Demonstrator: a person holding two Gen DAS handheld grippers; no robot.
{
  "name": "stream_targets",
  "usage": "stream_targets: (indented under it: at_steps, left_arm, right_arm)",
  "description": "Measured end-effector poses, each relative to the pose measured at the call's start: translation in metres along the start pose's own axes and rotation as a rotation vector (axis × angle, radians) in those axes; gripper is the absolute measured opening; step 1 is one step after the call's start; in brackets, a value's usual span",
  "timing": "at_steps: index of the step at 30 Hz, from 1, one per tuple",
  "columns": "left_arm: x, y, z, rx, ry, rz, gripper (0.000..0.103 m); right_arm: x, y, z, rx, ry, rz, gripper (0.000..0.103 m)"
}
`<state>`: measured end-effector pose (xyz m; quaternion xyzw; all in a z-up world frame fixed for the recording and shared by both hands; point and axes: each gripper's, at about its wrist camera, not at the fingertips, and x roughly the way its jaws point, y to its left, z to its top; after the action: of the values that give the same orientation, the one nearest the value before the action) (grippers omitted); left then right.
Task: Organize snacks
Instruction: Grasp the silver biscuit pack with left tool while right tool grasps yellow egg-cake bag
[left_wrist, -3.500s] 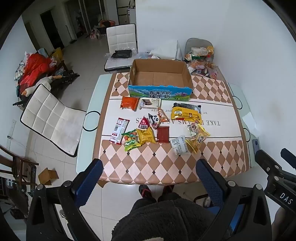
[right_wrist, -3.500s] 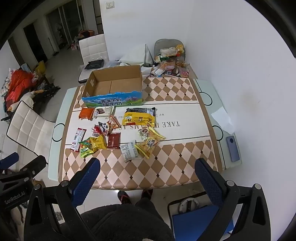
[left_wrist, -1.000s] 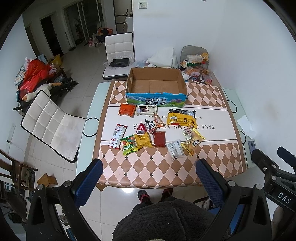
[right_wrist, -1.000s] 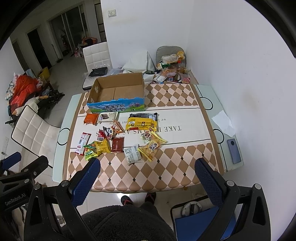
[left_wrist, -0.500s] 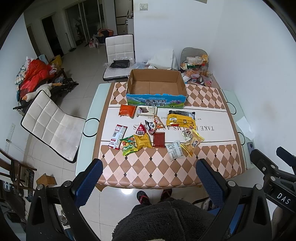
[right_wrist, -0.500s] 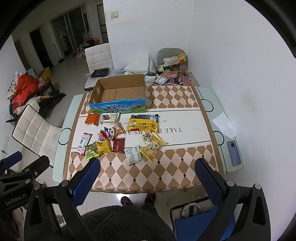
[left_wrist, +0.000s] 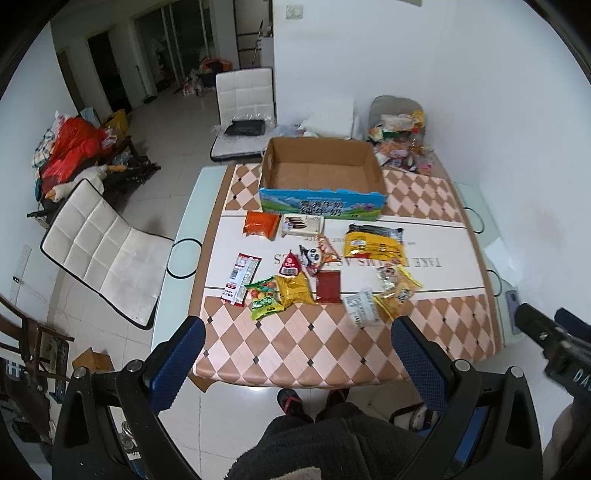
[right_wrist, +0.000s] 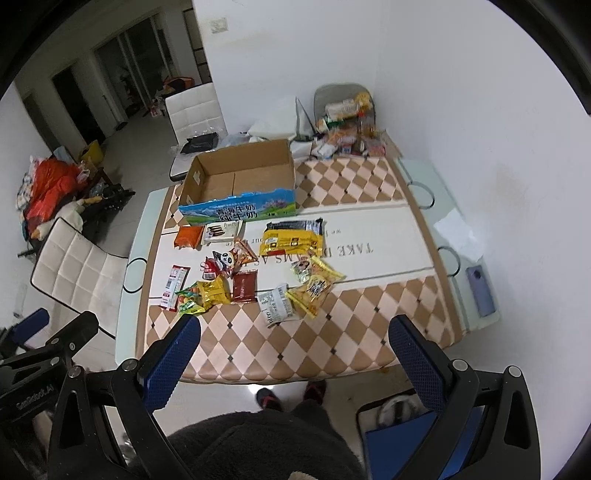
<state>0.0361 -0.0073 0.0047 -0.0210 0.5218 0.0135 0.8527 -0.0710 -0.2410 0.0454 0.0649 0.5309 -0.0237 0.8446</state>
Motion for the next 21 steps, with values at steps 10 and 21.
stream_targets:
  at_steps: [10, 21]
  left_arm:
    - [0.131, 0.016, 0.012, -0.022, 0.159, 0.046, 0.103]
    - [0.278, -0.027, -0.005, -0.138, 0.465, 0.038, 0.103]
  right_arm:
    - [0.177, -0.032, 0.025, 0.151, 0.248, -0.014, 0.103]
    - [0.405, -0.081, 0.021, 0.345, 0.582, 0.053, 0.093]
